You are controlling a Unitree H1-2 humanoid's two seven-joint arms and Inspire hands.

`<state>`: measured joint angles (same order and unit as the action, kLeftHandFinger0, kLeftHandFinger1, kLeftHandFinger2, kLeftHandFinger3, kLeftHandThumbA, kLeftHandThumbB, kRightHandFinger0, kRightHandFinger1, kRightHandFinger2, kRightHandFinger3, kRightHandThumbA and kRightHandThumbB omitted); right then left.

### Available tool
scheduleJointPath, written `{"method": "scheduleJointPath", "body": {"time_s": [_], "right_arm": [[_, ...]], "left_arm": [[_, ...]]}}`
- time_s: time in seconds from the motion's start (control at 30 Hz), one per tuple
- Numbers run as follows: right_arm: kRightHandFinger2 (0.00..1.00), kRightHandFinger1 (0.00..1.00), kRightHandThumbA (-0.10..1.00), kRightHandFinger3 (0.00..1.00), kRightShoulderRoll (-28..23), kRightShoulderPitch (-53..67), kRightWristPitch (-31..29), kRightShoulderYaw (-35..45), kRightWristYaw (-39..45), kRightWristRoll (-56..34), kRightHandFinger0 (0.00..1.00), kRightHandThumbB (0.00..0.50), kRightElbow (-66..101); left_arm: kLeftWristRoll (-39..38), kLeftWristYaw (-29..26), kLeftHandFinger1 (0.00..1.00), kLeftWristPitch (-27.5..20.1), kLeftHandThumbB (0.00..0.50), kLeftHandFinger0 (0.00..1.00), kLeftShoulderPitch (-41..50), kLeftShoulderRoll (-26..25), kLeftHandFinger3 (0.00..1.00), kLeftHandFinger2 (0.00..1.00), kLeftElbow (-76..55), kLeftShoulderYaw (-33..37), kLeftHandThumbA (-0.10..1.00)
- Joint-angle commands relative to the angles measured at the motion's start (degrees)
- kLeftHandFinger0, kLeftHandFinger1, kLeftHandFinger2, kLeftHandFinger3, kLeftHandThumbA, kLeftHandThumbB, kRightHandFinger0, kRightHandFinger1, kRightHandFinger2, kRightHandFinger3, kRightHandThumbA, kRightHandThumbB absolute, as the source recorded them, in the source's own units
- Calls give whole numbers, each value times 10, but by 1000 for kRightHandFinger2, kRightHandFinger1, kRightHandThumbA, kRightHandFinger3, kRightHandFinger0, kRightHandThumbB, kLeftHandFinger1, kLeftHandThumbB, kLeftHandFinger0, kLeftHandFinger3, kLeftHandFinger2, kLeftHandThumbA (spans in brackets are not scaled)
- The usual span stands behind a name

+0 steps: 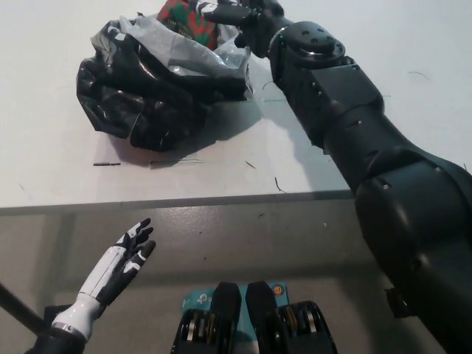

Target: The robot uses its right hand to pick up a bag of coffee beans and puts it in the black plastic bag, then the robot grabs the top of the bag and lifts it.

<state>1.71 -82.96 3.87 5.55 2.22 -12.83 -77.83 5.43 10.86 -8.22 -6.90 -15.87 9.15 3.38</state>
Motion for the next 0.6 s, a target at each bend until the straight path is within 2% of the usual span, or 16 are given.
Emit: {"method": "scheduleJointPath", "body": {"time_s": [0.0, 0.07, 0.1, 0.17, 0.2, 0.37, 0.43, 0.53, 0.57], "right_arm": [[1000, 1000, 726, 1000, -38, -27, -19, -5, 19, 16, 1000, 250, 29], [1000, 1000, 711, 1000, -52, -26, -20, -4, 19, 18, 1000, 246, 33], [1000, 1000, 705, 1000, -58, -24, -19, -3, 20, 17, 1000, 238, 36], [1000, 1000, 702, 1000, -71, -19, -20, -1, 21, 18, 1000, 226, 41], [1000, 1000, 702, 1000, -72, -18, -21, -1, 21, 18, 1000, 225, 41], [1000, 1000, 701, 1000, -78, -6, -25, -6, 22, 24, 1000, 206, 35], [1000, 1000, 692, 1000, -80, -4, -27, -10, 20, 29, 1000, 203, 34], [1000, 1000, 712, 1000, -84, 2, -23, -43, 14, 63, 1000, 202, 43], [1000, 1000, 727, 1000, -86, 5, -29, -56, 18, 76, 1000, 223, 50]], "left_arm": [[-17, -3, 1000, -51, 280, 1000, 33, 3, 1000, 1000, -156, -3, 773], [-53, 13, 1000, -38, 323, 1000, 42, -1, 1000, 1000, -255, -1, 749], [-60, 13, 1000, -35, 336, 1000, 42, -4, 1000, 1000, -298, -2, 795], [-54, 4, 1000, -44, 295, 917, 29, -18, 1000, 1000, -409, -20, 880], [-53, 3, 995, -45, 295, 892, 27, -21, 1000, 1000, -419, -23, 899], [-72, 3, 918, -41, 297, 772, 41, -25, 1000, 1000, -439, -29, 886], [-70, 11, 921, -37, 298, 775, 52, -21, 1000, 1000, -422, -20, 882], [-82, 31, 1000, -35, 308, 883, 83, -12, 1000, 1000, -349, 7, 819], [-78, 37, 1000, -32, 314, 915, 87, -10, 1000, 1000, -316, 17, 810]]}}
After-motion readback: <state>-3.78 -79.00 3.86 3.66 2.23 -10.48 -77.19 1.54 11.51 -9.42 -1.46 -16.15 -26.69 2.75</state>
